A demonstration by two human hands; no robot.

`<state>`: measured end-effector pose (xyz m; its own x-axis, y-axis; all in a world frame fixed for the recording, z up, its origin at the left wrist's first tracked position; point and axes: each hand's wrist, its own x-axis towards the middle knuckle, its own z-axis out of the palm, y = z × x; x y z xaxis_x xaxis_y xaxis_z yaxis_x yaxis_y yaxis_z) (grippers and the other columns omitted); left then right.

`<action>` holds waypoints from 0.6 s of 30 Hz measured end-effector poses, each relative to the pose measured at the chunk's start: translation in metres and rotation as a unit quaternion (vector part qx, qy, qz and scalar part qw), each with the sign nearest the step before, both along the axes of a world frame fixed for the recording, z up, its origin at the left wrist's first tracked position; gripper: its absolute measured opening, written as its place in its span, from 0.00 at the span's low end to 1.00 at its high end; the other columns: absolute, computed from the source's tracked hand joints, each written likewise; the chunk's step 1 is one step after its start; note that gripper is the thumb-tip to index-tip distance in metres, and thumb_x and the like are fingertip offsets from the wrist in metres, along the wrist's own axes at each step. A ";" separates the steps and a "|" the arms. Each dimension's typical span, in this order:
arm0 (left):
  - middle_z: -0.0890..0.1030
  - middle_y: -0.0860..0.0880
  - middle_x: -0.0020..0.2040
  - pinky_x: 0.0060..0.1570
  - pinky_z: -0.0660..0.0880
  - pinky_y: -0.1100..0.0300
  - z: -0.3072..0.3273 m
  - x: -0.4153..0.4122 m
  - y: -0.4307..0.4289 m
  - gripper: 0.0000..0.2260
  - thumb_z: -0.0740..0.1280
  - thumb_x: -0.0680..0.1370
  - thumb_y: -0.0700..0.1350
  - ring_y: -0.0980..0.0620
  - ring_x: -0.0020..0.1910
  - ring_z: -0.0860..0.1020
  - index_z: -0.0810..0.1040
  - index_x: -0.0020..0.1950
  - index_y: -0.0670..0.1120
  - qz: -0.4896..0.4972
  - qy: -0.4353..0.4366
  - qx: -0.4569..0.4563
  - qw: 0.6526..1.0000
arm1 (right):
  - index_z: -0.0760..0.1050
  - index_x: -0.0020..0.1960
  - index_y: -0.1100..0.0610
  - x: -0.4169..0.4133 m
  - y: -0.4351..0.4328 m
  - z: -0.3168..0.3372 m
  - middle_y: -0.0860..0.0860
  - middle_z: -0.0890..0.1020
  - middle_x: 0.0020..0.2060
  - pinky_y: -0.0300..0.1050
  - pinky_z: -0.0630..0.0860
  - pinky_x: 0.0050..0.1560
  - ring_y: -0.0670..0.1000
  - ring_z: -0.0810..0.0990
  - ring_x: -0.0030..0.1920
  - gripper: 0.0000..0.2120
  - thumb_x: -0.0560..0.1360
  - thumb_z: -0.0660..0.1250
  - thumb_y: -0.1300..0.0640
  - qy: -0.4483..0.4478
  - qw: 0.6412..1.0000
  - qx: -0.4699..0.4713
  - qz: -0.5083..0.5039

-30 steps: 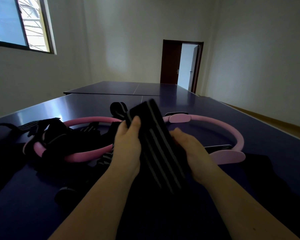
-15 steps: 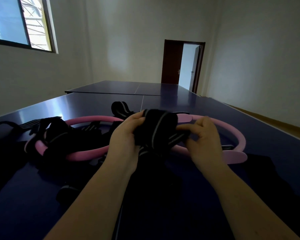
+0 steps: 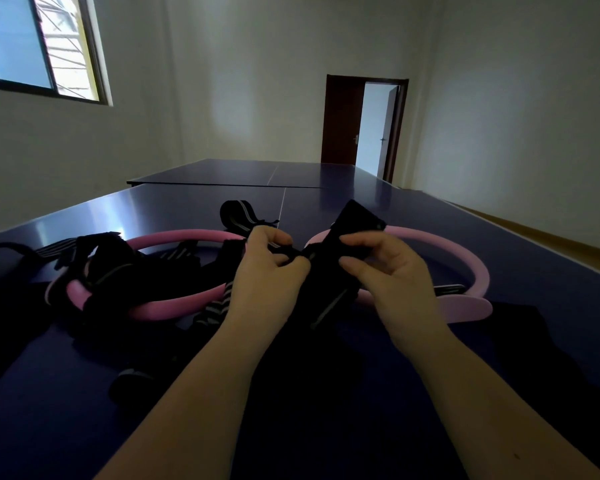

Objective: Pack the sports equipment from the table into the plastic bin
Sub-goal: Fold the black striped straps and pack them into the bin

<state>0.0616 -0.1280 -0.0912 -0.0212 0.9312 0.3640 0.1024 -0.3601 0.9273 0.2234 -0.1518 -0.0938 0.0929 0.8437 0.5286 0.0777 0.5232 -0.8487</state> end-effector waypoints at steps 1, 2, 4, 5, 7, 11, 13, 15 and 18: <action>0.77 0.50 0.31 0.27 0.72 0.64 -0.001 0.001 -0.001 0.11 0.68 0.77 0.38 0.59 0.25 0.73 0.70 0.53 0.51 0.019 0.009 0.017 1.000 | 0.76 0.60 0.51 -0.002 0.000 0.000 0.42 0.85 0.48 0.35 0.80 0.46 0.42 0.84 0.51 0.21 0.74 0.68 0.72 0.002 1.000 0.015 0.006; 0.78 0.51 0.32 0.26 0.69 0.66 -0.001 0.003 -0.003 0.11 0.67 0.77 0.38 0.61 0.24 0.72 0.70 0.52 0.51 0.035 0.017 0.036 0.999 | 0.72 0.65 0.48 -0.002 -0.001 0.000 0.40 0.85 0.47 0.34 0.79 0.47 0.42 0.83 0.53 0.28 0.73 0.68 0.73 0.011 1.000 0.024 0.018; 0.81 0.51 0.37 0.27 0.70 0.67 -0.001 0.005 -0.006 0.11 0.67 0.77 0.39 0.60 0.27 0.76 0.69 0.52 0.52 0.058 0.025 0.062 0.996 | 0.66 0.69 0.44 -0.002 -0.001 0.000 0.36 0.85 0.46 0.31 0.78 0.48 0.39 0.82 0.53 0.33 0.74 0.68 0.73 0.017 0.999 0.028 0.028; 0.82 0.51 0.39 0.28 0.71 0.66 -0.001 0.005 -0.006 0.10 0.67 0.78 0.40 0.58 0.30 0.78 0.69 0.52 0.53 0.067 0.021 0.065 0.995 | 0.68 0.69 0.43 -0.004 -0.002 0.000 0.35 0.84 0.46 0.32 0.78 0.49 0.38 0.82 0.53 0.31 0.75 0.67 0.71 0.009 0.999 0.035 0.026; 0.82 0.51 0.41 0.29 0.72 0.64 -0.001 0.005 -0.005 0.10 0.67 0.78 0.41 0.55 0.33 0.80 0.69 0.50 0.54 0.081 0.009 0.056 0.995 | 0.75 0.62 0.43 -0.009 -0.005 -0.002 0.38 0.84 0.49 0.38 0.79 0.56 0.38 0.81 0.54 0.20 0.78 0.66 0.65 -0.063 0.996 0.061 -0.016; 0.82 0.44 0.42 0.38 0.81 0.55 -0.002 0.005 0.003 0.06 0.66 0.80 0.38 0.48 0.39 0.81 0.73 0.50 0.48 0.075 -0.106 -0.024 0.991 | 0.73 0.67 0.43 -0.019 -0.001 -0.012 0.44 0.78 0.63 0.39 0.70 0.68 0.39 0.73 0.63 0.19 0.80 0.63 0.59 -0.341 0.924 0.132 -0.110; 0.82 0.41 0.47 0.50 0.82 0.46 -0.003 0.003 0.009 0.02 0.64 0.80 0.38 0.43 0.48 0.83 0.75 0.52 0.44 0.068 -0.178 -0.068 0.979 | 0.70 0.72 0.43 -0.023 0.001 -0.010 0.45 0.73 0.70 0.43 0.63 0.74 0.41 0.68 0.69 0.19 0.81 0.60 0.52 -0.383 0.911 0.116 -0.103; 0.82 0.39 0.50 0.53 0.81 0.44 -0.003 0.000 0.013 0.05 0.63 0.81 0.38 0.40 0.52 0.82 0.76 0.54 0.40 0.065 -0.233 -0.098 0.965 | 0.63 0.76 0.43 -0.028 0.002 -0.010 0.45 0.66 0.76 0.47 0.52 0.77 0.44 0.61 0.75 0.23 0.81 0.59 0.46 -0.454 0.878 0.106 -0.107; 0.83 0.41 0.49 0.39 0.82 0.55 0.002 -0.006 0.010 0.07 0.63 0.81 0.37 0.47 0.44 0.83 0.77 0.58 0.40 0.023 -0.326 -0.121 0.937 | 0.60 0.77 0.44 -0.032 0.007 -0.015 0.48 0.66 0.76 0.55 0.53 0.76 0.50 0.62 0.76 0.28 0.79 0.61 0.45 -0.542 0.810 0.135 -0.176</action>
